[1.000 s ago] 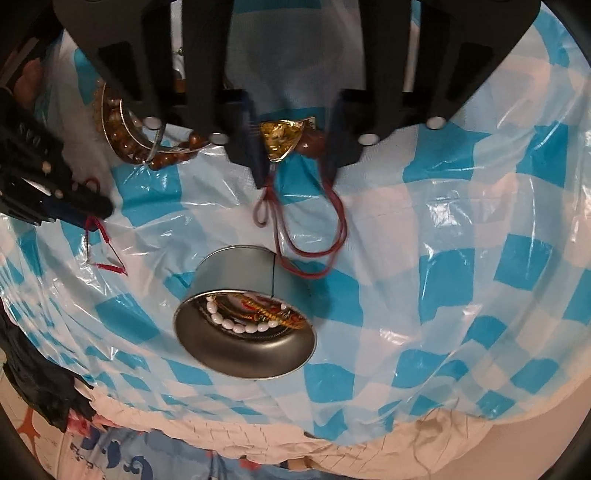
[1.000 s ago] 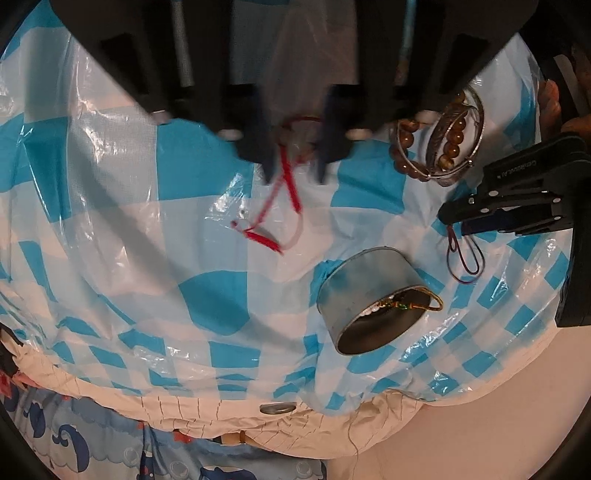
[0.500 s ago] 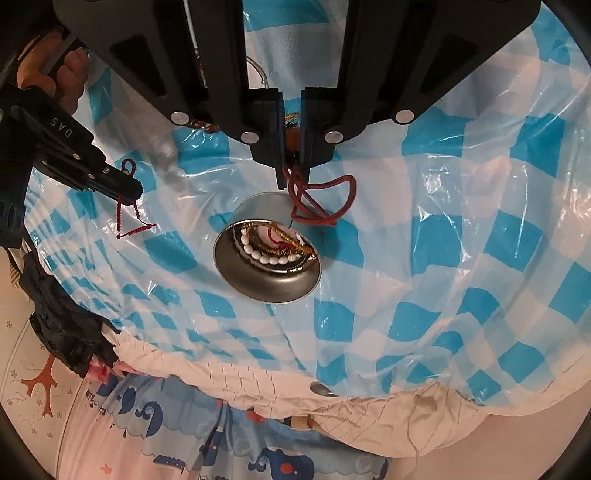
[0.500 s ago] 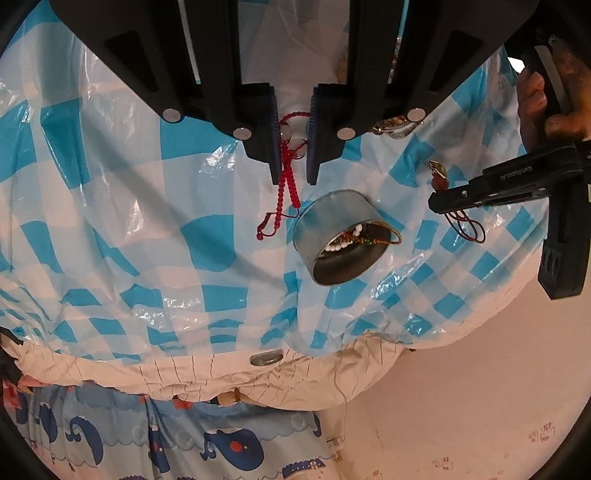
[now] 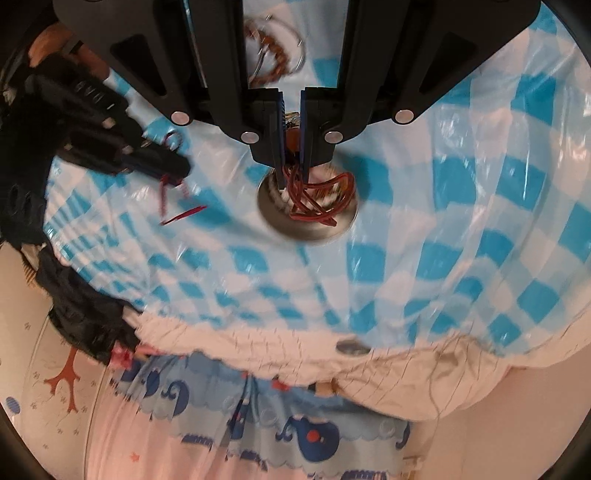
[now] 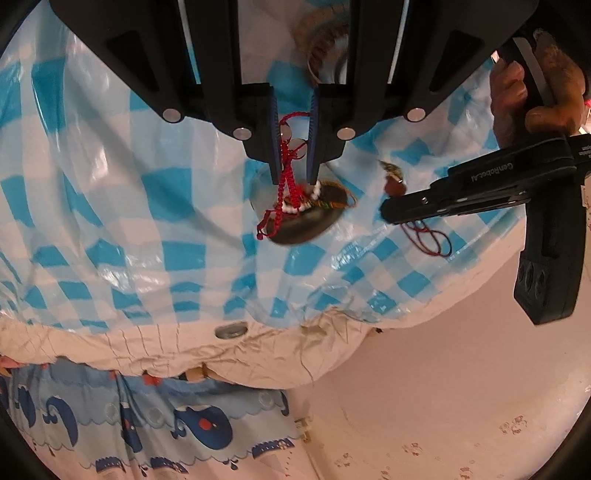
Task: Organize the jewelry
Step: 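Lower both grippers into the silver tin and open them to release the cords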
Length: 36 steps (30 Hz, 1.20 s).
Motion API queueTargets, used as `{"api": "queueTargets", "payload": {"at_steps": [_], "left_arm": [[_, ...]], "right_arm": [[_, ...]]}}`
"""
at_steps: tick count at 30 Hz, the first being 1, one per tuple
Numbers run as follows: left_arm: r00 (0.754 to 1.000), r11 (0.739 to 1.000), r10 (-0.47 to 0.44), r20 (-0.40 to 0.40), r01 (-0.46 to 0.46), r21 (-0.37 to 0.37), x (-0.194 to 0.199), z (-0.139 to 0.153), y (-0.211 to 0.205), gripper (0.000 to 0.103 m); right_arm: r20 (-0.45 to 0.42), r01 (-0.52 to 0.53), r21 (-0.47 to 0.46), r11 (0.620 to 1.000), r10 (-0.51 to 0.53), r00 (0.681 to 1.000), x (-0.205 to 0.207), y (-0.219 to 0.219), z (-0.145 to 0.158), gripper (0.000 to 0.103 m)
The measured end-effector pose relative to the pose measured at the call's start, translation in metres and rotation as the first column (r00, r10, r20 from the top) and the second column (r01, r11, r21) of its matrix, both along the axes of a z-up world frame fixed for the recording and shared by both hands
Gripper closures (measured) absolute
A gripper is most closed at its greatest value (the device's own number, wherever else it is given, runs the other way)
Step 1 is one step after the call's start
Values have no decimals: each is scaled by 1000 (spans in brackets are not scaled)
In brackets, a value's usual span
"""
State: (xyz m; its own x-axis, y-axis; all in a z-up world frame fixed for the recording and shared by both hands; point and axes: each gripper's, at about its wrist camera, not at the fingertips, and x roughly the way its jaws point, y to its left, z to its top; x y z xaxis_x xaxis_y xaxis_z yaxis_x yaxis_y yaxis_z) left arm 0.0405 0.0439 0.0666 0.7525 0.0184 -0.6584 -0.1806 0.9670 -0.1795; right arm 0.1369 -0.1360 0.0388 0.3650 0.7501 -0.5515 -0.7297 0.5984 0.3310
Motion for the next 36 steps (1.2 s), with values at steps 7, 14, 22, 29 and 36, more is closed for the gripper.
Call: {"api": "queueTargets", "payload": {"at_steps": [7,14,22,29,36], "left_arm": [[995,993,-52,84,61,-106,42,7,4,98],[992,988,18,-122,-36,-149,70,-39,25,95],[990,990,92,-110,-103,-101,52,-28,44,67],[981,986,162,-108,-164,-7,43,-21,47,63],[982,983,171,-76,-164,84,34,-14,32,53]], "right_arm": [[27,-11,-6,1000,11,1000,6,10,5,89],[63,-57,-48,997,60,996,10,31,5,89],[112,-110,-85,990,119,987,21,74,6,89],[55,-132,-122,984,140,989,40,95,-10,85],[44,-125,-164,978,134,990,36,96,-20,56]]}}
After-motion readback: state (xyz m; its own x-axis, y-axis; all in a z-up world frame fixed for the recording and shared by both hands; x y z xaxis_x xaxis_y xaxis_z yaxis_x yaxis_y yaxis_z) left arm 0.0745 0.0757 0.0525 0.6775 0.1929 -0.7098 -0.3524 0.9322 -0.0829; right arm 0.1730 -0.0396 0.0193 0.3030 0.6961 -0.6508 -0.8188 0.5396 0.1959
